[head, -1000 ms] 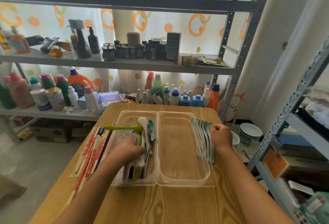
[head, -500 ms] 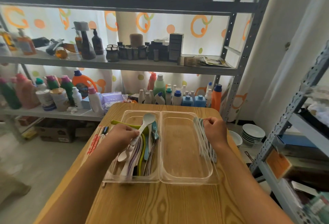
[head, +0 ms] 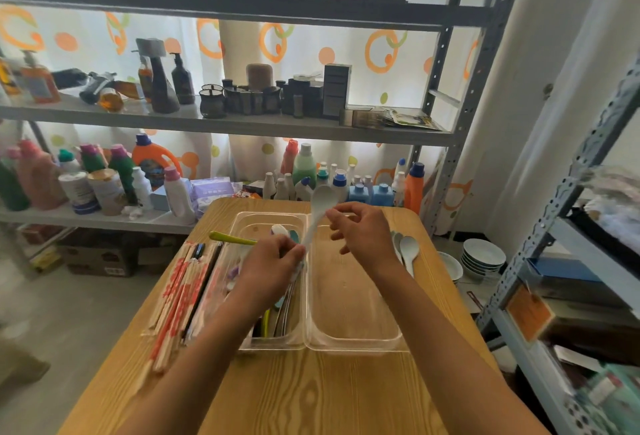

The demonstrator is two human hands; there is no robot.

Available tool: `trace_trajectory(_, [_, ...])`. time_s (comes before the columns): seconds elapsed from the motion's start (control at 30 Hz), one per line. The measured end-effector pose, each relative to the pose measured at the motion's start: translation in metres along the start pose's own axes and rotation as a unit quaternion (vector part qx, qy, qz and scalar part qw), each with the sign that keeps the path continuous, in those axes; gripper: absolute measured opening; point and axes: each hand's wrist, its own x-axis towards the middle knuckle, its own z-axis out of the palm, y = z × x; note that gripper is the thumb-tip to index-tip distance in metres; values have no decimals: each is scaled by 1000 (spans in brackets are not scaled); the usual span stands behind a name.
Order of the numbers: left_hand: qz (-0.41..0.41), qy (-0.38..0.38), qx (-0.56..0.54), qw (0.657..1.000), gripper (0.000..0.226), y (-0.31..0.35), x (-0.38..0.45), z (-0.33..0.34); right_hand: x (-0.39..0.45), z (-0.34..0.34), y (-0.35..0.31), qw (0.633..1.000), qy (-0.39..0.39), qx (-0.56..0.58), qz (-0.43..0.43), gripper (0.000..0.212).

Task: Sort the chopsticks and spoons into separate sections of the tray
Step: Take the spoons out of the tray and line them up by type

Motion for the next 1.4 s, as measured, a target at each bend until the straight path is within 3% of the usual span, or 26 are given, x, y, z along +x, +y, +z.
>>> trace_trajectory(0.13, [111, 36, 97, 988, 11, 3, -7, 25, -3, 0, -1, 999, 1, 23, 39, 41])
trace_trajectory(0.27, [158, 44, 139, 977, 14, 9, -9, 42, -5, -11, 7, 997, 40, 20, 62, 34])
trace_trajectory(0.43, [130, 31, 92, 987, 23, 15, -5, 49, 4, -48, 30, 990, 96, 35, 101, 24])
trace_trajectory(0.53, [114, 42, 66, 990, 24, 16, 0, 47, 10, -78, 57, 982, 126, -13, 141, 11])
trace_trajectory(0.77, [88, 50, 38, 994, 22, 10, 12, 38, 15, -118, 125, 950, 160, -136, 232, 26])
trace_trajectory(1.0, [83, 74, 43, 993, 21, 3, 16, 31, 16, -113, 142, 915, 141, -282, 252, 26])
trace_trajectory(1.4, [68, 54, 23, 996, 19, -3, 12, 32, 30, -87, 147, 935, 137, -220, 241, 24])
